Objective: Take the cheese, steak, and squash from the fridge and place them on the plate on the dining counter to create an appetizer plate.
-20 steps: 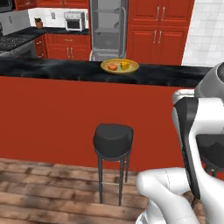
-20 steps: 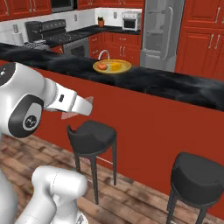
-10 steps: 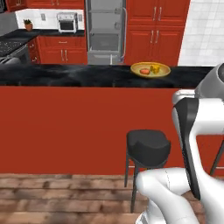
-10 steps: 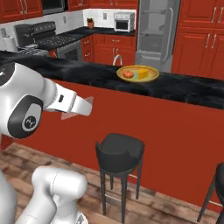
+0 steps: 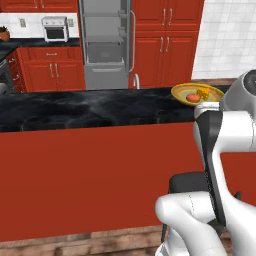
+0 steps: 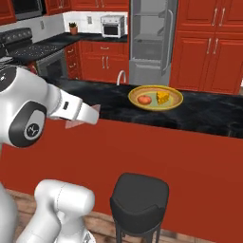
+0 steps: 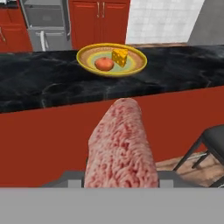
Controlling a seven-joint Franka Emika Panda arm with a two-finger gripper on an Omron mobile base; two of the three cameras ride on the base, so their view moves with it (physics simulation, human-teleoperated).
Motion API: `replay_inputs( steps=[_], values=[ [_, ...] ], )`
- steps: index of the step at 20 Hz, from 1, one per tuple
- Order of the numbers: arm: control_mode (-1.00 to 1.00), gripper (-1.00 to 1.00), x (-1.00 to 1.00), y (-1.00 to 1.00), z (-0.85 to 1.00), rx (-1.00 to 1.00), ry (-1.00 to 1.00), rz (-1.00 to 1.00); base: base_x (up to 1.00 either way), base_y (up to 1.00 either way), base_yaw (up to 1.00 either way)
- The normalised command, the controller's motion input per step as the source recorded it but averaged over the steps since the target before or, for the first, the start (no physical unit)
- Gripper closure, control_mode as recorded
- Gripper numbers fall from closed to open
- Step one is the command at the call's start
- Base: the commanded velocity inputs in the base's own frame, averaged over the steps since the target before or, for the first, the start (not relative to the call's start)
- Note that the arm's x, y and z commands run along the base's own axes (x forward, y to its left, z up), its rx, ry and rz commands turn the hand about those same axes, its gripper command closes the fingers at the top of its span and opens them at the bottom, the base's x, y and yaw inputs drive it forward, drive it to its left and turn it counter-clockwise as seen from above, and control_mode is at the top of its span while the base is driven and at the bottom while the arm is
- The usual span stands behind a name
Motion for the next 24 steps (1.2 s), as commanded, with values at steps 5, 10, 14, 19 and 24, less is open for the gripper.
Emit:
replay_inputs(
  steps=[5,10,14,19,24],
  values=[
    [-1.0,1.0,0.0,0.02,0.2,0.0,-0.01,-0.08,0.29,0.18,-0.13],
    [-1.0,1.0,0.15,-0.1,0.54,0.0,-0.03,-0.19,0.0,0.0,0.0],
    [-1.0,1.0,0.8,-0.46,0.36,0.0,0.0,-0.12,0.0,0.0,0.0],
    [-1.0,1.0,1.0,-0.79,0.06,0.02,0.0,-0.04,0.0,0.0,0.0],
    [-1.0,1.0,0.81,-0.84,-0.19,0.04,0.0,0.0,0.0,0.0,0.0]
  ],
)
